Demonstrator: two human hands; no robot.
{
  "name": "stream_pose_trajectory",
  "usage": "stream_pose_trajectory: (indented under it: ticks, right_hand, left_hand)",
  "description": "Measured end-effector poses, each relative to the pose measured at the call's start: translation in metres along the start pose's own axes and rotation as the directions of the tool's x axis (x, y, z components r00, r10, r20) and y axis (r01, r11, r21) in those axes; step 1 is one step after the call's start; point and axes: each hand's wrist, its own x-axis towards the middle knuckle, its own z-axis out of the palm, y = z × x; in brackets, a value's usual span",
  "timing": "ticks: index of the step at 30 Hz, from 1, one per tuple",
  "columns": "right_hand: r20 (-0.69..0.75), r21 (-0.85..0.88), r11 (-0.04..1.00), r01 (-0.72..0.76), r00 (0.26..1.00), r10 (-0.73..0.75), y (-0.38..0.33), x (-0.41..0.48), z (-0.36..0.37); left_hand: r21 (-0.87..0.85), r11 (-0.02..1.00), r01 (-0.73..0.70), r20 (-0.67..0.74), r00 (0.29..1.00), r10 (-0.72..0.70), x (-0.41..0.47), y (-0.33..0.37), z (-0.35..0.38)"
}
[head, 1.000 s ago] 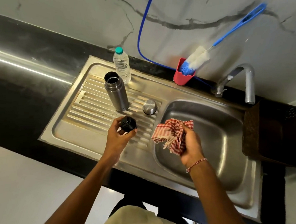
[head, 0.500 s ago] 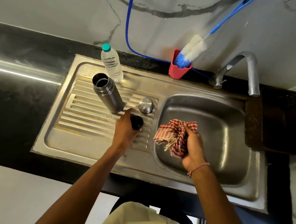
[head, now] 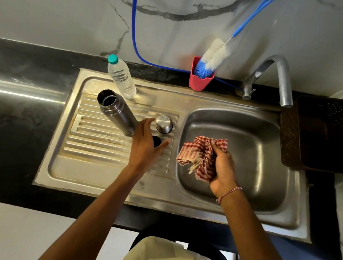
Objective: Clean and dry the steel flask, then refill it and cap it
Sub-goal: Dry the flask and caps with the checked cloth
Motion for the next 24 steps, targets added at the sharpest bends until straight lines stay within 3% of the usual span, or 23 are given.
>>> stream_pose_trajectory:
  ticks: [3, 7, 11, 19, 24]
  right_hand:
    - [0.018, 0.013, 1.000, -0.016, 1.000, 0.016, -0.004, -0.004, -0.005]
    - [0.037, 0.042, 0.999, -0.017, 0.999, 0.015, -0.008, -0.007, -0.016]
    - [0.045, 0.080, 0.997, -0.020, 0.999, 0.016, -0.008, -0.008, -0.030]
    - [0.007, 0.101, 0.995, -0.022, 1.000, 0.021, -0.005, -0.004, -0.056]
    - [0.009, 0.098, 0.995, 0.020, 1.000, -0.021, -0.017, -0.005, -0.073]
  left_hand:
    - [0.169, 0.984, -0.057, 0.026, 0.998, 0.054, 0.031, 0.018, 0.004]
    - [0.485, 0.860, -0.160, 0.226, 0.973, 0.054, 0.067, 0.024, 0.015]
    - [0.566, 0.793, -0.226, 0.340, 0.940, 0.025, 0.080, 0.017, 0.025]
    - [0.440, 0.878, -0.187, 0.352, 0.936, 0.022, 0.078, 0.041, 0.013]
    - [0.053, 0.996, -0.078, 0.361, 0.931, 0.054, 0.053, 0.101, -0.006]
